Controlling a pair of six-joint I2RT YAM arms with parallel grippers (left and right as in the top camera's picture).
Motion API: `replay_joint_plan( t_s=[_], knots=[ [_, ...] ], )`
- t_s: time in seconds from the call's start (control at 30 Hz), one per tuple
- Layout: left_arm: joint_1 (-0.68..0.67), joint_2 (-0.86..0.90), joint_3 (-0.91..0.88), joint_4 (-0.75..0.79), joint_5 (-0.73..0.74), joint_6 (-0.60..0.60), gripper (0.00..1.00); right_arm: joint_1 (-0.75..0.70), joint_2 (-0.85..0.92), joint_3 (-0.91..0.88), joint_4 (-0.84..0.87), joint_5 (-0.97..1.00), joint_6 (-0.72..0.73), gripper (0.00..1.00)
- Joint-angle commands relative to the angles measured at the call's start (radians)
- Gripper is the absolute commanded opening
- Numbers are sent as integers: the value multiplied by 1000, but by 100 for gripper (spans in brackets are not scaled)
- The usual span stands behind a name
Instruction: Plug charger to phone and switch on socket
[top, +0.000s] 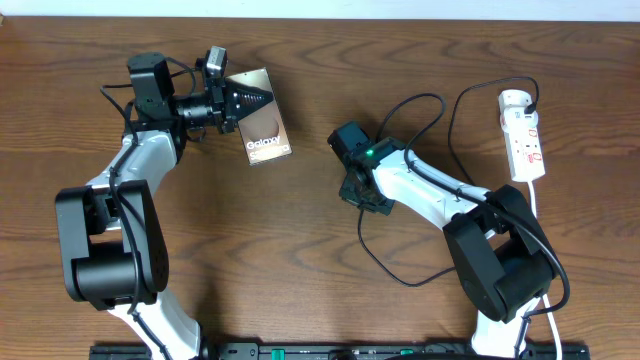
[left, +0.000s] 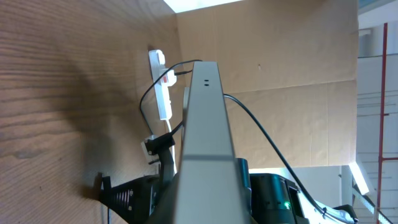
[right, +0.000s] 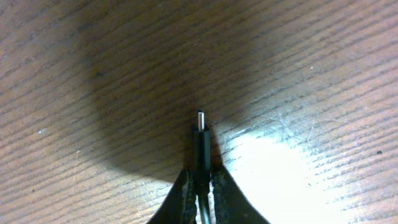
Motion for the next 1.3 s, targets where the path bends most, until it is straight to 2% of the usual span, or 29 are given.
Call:
replay_joint_plan(
  t_s=[0.0, 0.13, 0.93, 1.13, 1.27],
  knots=[
    [5, -12, 22, 6, 42, 10, 7, -4, 10, -7, 1, 9, 3, 3],
    [5, -12, 22, 6, 42, 10, 7, -4, 10, -7, 1, 9, 3, 1],
    [5, -12, 22, 6, 42, 9, 7, -35, -21, 15, -17, 6, -29, 1],
    [5, -12, 22, 6, 42, 9, 7, -51, -87, 18, -18, 6, -65, 1],
    [5, -12, 22, 6, 42, 9, 7, -52, -148, 32, -22, 5, -139, 1]
  ],
)
